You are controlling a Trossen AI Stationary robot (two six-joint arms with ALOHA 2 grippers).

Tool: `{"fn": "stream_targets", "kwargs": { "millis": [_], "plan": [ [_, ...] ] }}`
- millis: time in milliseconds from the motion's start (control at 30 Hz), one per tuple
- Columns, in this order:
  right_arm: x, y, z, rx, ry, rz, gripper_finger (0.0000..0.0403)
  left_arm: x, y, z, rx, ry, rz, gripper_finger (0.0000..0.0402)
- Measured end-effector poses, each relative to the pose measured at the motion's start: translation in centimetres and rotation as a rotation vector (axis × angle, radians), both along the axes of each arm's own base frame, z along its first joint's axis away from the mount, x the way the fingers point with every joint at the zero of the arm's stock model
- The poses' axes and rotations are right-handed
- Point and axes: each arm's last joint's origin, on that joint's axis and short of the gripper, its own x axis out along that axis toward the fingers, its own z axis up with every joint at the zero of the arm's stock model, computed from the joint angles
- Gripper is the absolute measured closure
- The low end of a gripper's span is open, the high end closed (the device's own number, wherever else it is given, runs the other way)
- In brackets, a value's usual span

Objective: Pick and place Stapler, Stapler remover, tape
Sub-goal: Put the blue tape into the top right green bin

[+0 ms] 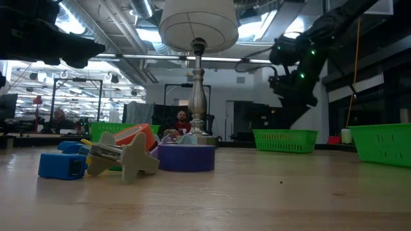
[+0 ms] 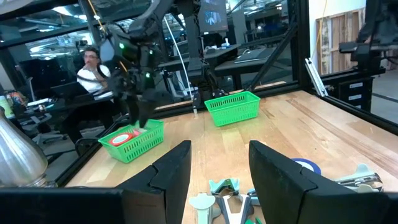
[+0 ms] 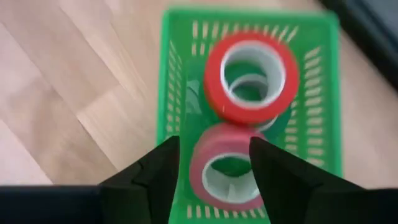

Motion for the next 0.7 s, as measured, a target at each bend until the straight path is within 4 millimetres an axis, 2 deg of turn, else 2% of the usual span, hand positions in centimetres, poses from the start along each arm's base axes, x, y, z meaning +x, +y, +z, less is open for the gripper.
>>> {"fn": "stream_targets", "kwargs": {
  "millis": [100,200,467,700],
  "plan": [
    [1.0,0.2,1.3,-0.028,-0.032,0.041,0.0208,0.0,0.0,0.0,0.000,0.000,0.000,0.0245],
    [2.2,1.1,1.9,-0.069,-0.082,0.155,0.0215,0.0,0.0,0.0,0.000,0.000,0.000,0.0245],
    [5.3,5.2,3.0,-0.082,-0.284,0.542,0.0226,0.0,0.0,0.0,0.000,0.000,0.000,0.0245],
    [6.9,8.7,3.7,-0.160,-0.383,0.815,0.0223,0.0,0.0,0.0,0.000,0.000,0.000,0.0245]
  ]
}}
